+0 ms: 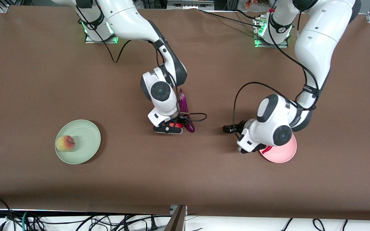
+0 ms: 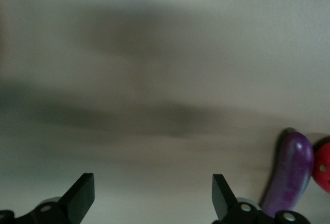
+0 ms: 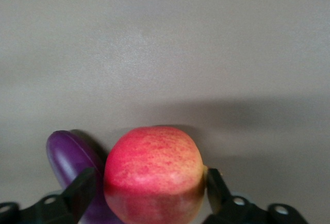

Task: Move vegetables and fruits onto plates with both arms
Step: 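Carry the pomegranate to the green plate while the left gripper grasps the eggplant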

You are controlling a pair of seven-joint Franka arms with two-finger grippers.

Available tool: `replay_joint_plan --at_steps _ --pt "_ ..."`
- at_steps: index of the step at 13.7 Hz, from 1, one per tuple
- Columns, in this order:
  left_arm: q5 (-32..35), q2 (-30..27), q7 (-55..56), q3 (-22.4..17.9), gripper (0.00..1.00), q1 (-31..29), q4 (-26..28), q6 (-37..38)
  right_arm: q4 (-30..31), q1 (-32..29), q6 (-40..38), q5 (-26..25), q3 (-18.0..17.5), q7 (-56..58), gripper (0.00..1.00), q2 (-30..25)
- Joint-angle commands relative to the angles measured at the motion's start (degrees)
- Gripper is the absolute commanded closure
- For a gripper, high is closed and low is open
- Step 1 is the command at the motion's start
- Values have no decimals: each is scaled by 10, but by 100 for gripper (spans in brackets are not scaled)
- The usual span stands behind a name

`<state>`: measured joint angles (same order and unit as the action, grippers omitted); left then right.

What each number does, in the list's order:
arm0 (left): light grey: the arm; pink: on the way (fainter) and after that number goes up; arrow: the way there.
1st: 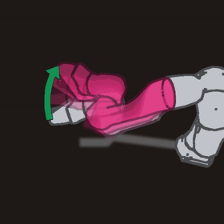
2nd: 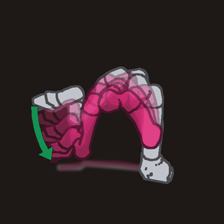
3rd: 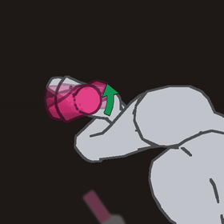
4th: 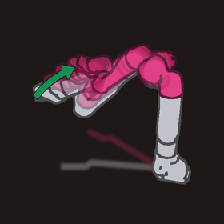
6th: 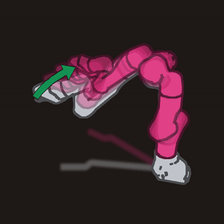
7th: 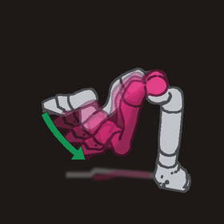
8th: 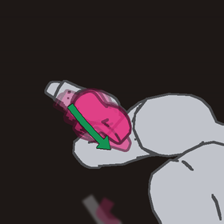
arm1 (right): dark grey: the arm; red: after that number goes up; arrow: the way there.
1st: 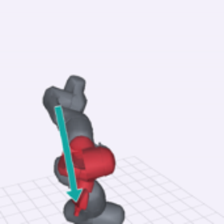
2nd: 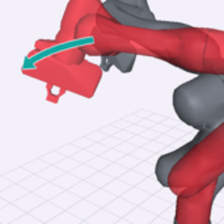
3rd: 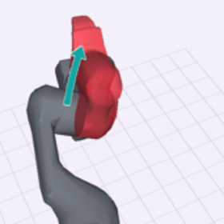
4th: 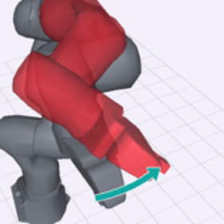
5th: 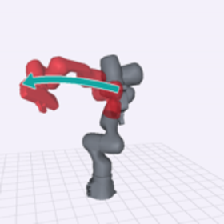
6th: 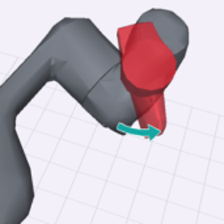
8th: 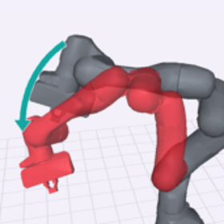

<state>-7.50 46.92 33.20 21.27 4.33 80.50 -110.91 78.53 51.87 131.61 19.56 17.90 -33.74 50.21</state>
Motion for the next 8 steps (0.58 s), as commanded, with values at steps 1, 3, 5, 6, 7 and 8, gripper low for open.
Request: replay_joint_plan --at_steps 1,3,5,6,7,8 --pt "-39 -13 37 -1 0 14 54 -62 1 5 8 -1 6 0 70 2" --pt "-41 -13 90 13 0 23 53 -72 0 2 5 -1 9 8 81 -3" --pt "-37 -12 163 22 0 48 56 -112 0 -11 -6 -1 20 24 81 -16" --pt "-35 -10 181 21 0 65 56 -120 -3 -24 -23 0 24 45 81 -26" --pt "-34 -9 193 20 0 71 56 -128 -4 -44 -52 0 26 79 81 -38" --pt "-34 -8 197 21 0 72 57 -134 -5 -69 -84 0 26 125 81 -50"
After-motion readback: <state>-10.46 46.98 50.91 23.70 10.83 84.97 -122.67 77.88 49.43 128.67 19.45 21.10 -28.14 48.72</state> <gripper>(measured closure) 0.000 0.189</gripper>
